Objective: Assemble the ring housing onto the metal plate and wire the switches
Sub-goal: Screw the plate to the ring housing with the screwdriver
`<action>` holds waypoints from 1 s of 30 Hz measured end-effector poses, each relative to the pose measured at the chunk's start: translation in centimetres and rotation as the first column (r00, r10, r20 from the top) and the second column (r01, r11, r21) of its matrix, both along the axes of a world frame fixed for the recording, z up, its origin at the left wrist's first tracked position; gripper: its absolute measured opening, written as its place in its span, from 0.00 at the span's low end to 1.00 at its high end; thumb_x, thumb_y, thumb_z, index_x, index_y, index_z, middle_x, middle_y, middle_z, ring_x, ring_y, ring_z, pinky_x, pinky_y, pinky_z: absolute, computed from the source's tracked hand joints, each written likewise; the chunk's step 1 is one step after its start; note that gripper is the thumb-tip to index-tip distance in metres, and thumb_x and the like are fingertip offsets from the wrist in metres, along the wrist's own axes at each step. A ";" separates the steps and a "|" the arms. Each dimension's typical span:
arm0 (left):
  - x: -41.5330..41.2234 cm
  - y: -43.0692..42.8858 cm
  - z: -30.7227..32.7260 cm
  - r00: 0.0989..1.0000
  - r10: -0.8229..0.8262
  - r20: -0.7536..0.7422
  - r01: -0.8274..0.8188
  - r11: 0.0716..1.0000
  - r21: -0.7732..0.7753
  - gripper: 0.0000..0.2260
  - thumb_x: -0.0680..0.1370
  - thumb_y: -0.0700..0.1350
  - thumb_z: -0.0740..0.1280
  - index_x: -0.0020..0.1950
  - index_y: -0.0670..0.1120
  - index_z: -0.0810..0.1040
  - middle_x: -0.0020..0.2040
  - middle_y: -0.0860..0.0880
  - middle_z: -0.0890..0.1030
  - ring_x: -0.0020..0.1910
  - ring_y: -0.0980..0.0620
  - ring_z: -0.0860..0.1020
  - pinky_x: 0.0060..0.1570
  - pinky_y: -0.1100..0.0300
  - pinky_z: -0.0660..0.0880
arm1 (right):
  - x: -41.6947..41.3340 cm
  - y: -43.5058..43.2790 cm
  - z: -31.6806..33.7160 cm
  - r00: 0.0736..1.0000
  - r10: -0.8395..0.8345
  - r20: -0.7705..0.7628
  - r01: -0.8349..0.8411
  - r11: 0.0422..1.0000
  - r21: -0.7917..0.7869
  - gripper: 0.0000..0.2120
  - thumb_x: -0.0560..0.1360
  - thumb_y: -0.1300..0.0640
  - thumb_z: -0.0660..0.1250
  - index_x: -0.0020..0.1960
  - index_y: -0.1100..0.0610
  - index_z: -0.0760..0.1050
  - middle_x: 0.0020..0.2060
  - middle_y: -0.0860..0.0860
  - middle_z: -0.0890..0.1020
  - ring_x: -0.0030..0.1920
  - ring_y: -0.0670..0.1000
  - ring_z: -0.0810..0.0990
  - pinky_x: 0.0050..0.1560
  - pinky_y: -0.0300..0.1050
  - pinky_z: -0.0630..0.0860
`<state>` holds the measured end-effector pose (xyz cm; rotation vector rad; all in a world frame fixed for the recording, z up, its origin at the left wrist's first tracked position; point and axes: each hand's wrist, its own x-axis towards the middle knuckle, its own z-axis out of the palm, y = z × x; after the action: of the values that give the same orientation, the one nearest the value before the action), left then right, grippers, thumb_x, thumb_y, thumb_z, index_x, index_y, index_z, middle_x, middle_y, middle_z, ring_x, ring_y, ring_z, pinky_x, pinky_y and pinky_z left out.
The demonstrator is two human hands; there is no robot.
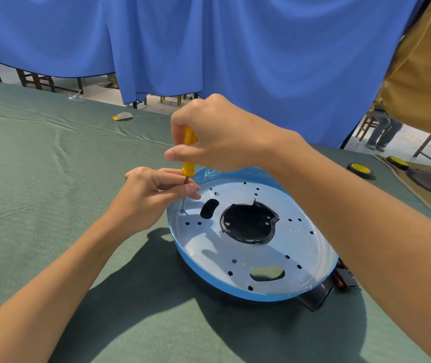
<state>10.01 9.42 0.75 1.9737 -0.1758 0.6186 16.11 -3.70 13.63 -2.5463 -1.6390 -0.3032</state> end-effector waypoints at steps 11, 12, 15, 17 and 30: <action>0.1 -0.1 -0.3 0.994 0.100 0.048 -0.101 0.995 0.008 0.07 0.74 0.40 0.74 0.41 0.52 0.87 0.42 0.54 0.87 0.48 0.55 0.84 0.63 0.39 0.72 | 0.2 0.0 0.1 0.999 -0.023 0.033 0.023 1.000 -0.008 0.14 0.77 0.45 0.66 0.44 0.56 0.77 0.35 0.47 0.72 0.37 0.48 0.71 0.31 0.39 0.64; 0.0 0.0 -0.2 0.996 0.082 0.032 -0.082 0.997 0.014 0.08 0.75 0.39 0.72 0.44 0.52 0.86 0.43 0.53 0.87 0.49 0.56 0.84 0.64 0.41 0.72 | 0.2 -0.1 0.2 1.000 0.005 0.024 -0.004 0.999 -0.034 0.11 0.77 0.47 0.66 0.48 0.55 0.78 0.36 0.45 0.72 0.40 0.48 0.70 0.32 0.38 0.64; -0.1 0.1 -0.3 0.999 0.049 0.007 -0.049 0.998 0.038 0.04 0.77 0.45 0.71 0.48 0.49 0.86 0.47 0.53 0.86 0.53 0.55 0.83 0.66 0.38 0.69 | 0.1 -0.4 0.5 0.999 0.036 -0.013 -0.036 0.999 -0.006 0.04 0.77 0.56 0.66 0.51 0.52 0.78 0.38 0.41 0.69 0.37 0.42 0.69 0.33 0.32 0.67; -0.2 -0.2 -0.2 0.994 0.100 0.045 -0.103 0.993 0.054 0.09 0.73 0.53 0.73 0.46 0.49 0.87 0.47 0.55 0.86 0.52 0.55 0.83 0.64 0.34 0.67 | 0.1 -0.2 0.3 1.000 0.011 0.000 -0.011 0.999 0.033 0.06 0.78 0.52 0.67 0.47 0.55 0.77 0.39 0.44 0.71 0.34 0.42 0.70 0.29 0.32 0.65; -0.2 -0.3 0.1 0.990 0.139 0.036 -0.141 0.989 0.042 0.09 0.68 0.57 0.75 0.43 0.54 0.85 0.42 0.60 0.85 0.48 0.60 0.83 0.62 0.33 0.68 | 0.6 0.6 0.0 0.998 -0.045 0.034 0.043 0.997 0.062 0.15 0.75 0.41 0.67 0.38 0.50 0.71 0.40 0.49 0.74 0.42 0.52 0.73 0.35 0.41 0.65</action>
<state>9.81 9.08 0.84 2.0319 -0.0719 0.7443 16.66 -3.13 13.62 -2.5489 -1.5617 -0.3980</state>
